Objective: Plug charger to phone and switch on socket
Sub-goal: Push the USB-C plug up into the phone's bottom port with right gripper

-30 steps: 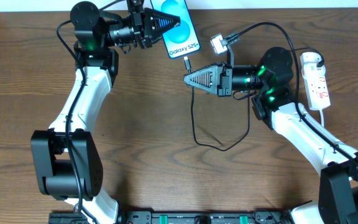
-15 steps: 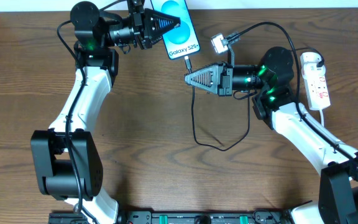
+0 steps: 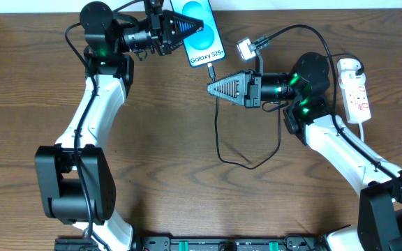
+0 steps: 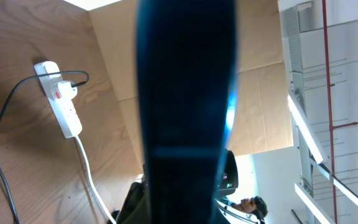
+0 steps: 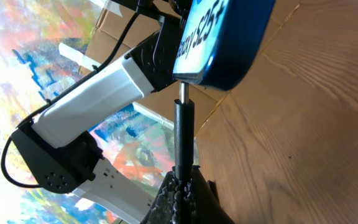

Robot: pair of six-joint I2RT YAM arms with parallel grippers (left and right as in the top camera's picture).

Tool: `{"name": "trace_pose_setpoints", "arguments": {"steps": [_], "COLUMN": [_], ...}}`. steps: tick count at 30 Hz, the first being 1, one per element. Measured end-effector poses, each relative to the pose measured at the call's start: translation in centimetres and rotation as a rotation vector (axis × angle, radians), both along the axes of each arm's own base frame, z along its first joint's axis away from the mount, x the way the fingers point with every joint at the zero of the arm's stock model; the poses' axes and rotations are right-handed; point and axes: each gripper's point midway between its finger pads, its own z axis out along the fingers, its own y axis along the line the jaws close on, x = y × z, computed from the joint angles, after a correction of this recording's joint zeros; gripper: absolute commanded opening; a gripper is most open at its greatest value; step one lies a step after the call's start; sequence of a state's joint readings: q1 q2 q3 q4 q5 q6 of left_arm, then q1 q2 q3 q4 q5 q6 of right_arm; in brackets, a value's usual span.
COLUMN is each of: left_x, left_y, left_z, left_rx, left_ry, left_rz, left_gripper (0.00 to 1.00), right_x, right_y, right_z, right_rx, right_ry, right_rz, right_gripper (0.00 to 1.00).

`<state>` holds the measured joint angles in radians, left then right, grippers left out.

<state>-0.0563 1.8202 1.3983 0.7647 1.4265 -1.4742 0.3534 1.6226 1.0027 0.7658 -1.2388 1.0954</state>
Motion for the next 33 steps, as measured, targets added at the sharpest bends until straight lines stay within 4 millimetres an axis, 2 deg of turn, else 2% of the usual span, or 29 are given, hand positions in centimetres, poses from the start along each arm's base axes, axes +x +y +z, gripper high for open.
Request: {"name": "trace_pose_setpoints", "arguments": {"steps": [21,33], "left_x": [-0.01,0.1], "left_y": [-0.08,-0.06], "left_z": [-0.01,0.02], "left_rx": [0.0,0.003], "left_ry": [0.0,-0.035], "left_rz": [-0.001,0.008], "left_gripper": [0.07,0.07], "right_x": [0.44,0.37], "right_y": [0.03,0.0], "right_z": [-0.58,0.12], "right_rx": [-0.014,0.005], "right_ry": [0.042,0.021], "right_rz": [-0.021,-0.02], "right_gripper": [0.01,0.01]}}
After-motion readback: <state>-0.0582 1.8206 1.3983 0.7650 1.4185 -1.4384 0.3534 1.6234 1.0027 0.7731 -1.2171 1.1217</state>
